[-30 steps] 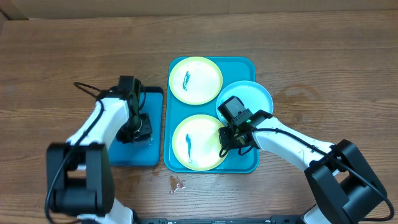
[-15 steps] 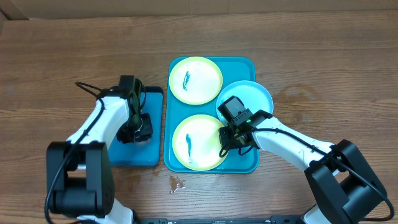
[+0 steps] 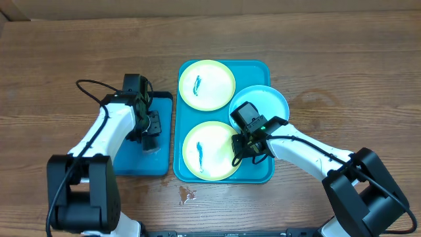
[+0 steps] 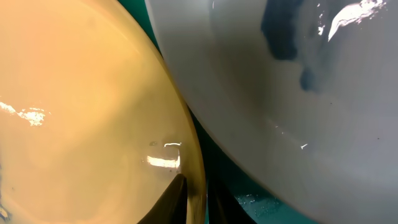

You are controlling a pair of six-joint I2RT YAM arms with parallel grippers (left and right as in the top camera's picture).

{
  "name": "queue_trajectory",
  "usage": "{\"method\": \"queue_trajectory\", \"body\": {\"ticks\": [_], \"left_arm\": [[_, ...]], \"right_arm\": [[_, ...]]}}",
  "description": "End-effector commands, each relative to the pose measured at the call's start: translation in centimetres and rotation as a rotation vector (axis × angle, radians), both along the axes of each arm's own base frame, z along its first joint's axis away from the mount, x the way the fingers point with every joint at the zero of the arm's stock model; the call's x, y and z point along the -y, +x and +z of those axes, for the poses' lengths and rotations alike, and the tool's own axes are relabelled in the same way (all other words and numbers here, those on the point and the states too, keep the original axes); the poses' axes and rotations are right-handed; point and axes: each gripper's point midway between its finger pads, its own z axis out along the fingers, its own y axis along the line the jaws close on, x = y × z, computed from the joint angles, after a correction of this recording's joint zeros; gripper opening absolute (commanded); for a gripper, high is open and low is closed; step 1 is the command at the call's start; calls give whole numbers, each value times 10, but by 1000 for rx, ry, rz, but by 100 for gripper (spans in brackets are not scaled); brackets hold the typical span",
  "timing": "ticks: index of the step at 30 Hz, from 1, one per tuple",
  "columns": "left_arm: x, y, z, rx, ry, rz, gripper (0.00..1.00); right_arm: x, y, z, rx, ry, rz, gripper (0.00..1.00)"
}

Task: Clean dirty plates on tray and stack at the side

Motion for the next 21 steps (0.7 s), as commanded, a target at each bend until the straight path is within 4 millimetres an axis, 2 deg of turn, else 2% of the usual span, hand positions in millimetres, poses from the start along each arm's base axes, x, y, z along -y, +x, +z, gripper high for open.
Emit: {"method": "queue_trajectory", "body": {"ticks": [1, 3, 6, 9, 11, 16, 21], "left_arm": [[5, -14, -24, -91, -33, -12, 16], [8, -18, -32, -123, -50, -13, 6], [9, -22, -36, -147, -61, -12, 4], [9, -20, -25, -144, -60, -15, 4], [10, -15, -10, -123, -61, -17, 4], [10, 1, 44, -25, -63, -21, 4], [10, 4, 84, 57, -63, -22, 4]], "right_arm": [[6, 2, -4, 7, -34, -11, 14], [6, 2, -4, 7, -34, -10, 14], [7, 1, -4, 6, -35, -10, 14], [7, 0, -5, 1, -38, -10, 14], [8, 0, -5, 1, -40, -10, 14], [9, 1, -5, 4, -45, -12, 14], [9, 1, -5, 4, -45, -12, 12]]}}
